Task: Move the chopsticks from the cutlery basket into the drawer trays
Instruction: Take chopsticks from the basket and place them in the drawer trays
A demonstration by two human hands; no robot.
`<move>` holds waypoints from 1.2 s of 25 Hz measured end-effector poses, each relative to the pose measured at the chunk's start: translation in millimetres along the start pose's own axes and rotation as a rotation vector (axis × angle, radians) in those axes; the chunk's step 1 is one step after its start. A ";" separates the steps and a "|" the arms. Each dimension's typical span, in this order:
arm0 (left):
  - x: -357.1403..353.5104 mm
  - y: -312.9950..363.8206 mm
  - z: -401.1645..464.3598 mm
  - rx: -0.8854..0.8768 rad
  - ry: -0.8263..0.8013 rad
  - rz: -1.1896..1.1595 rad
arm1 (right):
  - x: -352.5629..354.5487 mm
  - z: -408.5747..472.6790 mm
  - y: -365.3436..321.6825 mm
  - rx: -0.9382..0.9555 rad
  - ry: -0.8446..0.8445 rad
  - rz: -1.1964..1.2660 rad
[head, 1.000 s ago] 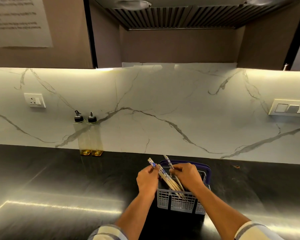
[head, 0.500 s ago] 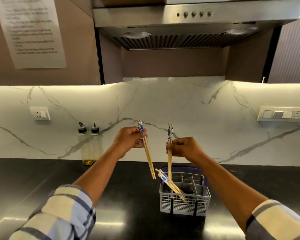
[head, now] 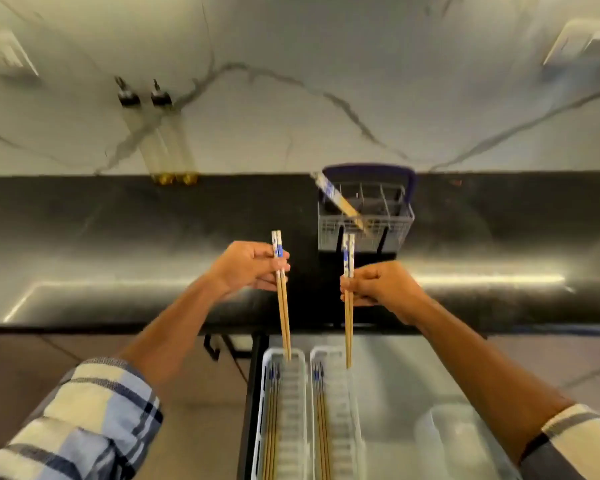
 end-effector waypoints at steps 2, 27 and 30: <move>-12.5 -70.0 -16.6 0.117 -0.046 0.016 | -9.9 -22.3 68.5 -0.083 0.048 -0.037; -74.7 -257.5 -39.1 0.432 -0.088 0.283 | -80.3 -38.4 245.5 -0.303 0.195 -0.536; -78.7 -268.1 -35.1 0.439 -0.051 0.379 | -85.9 -36.5 243.4 -0.292 0.221 -0.619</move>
Point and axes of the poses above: each hand's wrist, its own z-axis towards the middle knuckle, its own x-axis out of the back of the hand, y = z × x, the point moved 4 cm from there along z, towards the middle knuckle, and after that the axes turned 14 degrees about y, right-handed, at the moved point
